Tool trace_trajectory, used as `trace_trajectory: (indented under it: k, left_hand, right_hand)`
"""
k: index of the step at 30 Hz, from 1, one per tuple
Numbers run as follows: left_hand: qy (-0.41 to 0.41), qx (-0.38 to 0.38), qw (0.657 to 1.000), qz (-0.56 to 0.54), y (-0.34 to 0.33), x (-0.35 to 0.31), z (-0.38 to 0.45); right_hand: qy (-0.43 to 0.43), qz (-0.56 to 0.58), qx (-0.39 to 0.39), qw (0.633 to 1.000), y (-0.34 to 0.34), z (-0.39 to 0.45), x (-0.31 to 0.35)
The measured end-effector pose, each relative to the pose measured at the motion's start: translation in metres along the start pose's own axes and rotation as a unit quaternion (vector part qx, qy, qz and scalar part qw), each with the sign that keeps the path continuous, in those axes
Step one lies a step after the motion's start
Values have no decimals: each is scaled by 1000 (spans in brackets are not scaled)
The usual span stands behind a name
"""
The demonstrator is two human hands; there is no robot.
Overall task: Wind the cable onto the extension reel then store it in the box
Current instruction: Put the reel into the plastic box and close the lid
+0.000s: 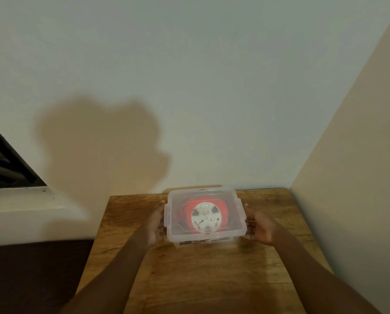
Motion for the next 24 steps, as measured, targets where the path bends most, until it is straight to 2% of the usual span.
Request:
trace_trajectory:
  k: [4,7,10,14,16,19,22,24]
  left_hand:
    - [-15,-17,1000,0,0,-1,-4]
    - [-19,-29,999,-5,1,1,-5]
    - [-31,-33,999,-14,2,4,-4]
    - [-51,-32,998,-21,3,9,-4]
    - [-60,-39,997,-27,4,10,-5]
    - [-68,-45,996,-36,5,12,-7]
    - [-70,-38,996,-40,5,13,-11]
    - [-70,-31,996,-45,6,15,-14]
  right_hand:
    - [78,56,-14,995,-2,-17,14]
    - [161,-24,-44,986,-8,-30,24]
    - [217,-25,-77,973,-15,-41,21]
    - [305,-128,-165,929,-24,-54,20]
    - [331,-158,-192,910,-27,-57,18]
    - [344,-144,-216,902,-25,-58,16]
    - [363,-181,-272,873,-23,-64,20]
    - [372,-178,-270,870,-26,-67,18]
Point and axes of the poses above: each hand's wrist, its own z-axis towards the middle knuckle, its own y-axis out of the back of the hand, x = y × z, the point moved 10 cm from there along z, towards the middle knuckle, and after that the axes turned 4 degrees about -x, right-handed, at the moved point
